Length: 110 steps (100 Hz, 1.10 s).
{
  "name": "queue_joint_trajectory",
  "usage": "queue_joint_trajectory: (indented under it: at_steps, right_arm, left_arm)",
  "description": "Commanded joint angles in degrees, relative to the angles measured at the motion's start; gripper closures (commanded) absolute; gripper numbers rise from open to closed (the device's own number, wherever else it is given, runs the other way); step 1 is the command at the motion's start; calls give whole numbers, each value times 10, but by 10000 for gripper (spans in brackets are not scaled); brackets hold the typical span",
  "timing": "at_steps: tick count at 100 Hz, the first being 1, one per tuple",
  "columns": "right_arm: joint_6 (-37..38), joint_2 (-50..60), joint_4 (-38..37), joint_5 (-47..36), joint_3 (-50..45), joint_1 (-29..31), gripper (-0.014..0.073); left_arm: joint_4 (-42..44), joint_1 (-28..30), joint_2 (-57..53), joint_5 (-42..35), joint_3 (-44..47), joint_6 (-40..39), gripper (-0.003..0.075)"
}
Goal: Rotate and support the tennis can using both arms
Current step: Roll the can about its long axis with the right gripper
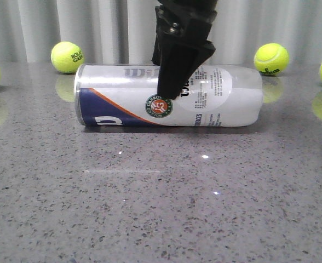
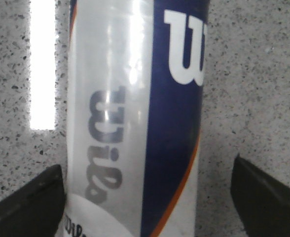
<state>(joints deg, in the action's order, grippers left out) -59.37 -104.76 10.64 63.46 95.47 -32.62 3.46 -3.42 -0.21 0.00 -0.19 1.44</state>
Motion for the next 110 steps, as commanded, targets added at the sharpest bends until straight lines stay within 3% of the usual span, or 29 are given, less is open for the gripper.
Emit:
queue_joint_trajectory:
  at_steps: [1,87,110]
  right_arm:
    - [-2,34,5,-1,16,2,-54]
    - [-1,68,5,31,16,2,-54]
    - [161,116,3,36,16,2,-54]
  left_arm:
    - [-1,1,-22,-43,27,-6,741]
    - [-1,1,-22,-43,27,-6,741]
    - [-1,1,-22,-43,27,-6,741]
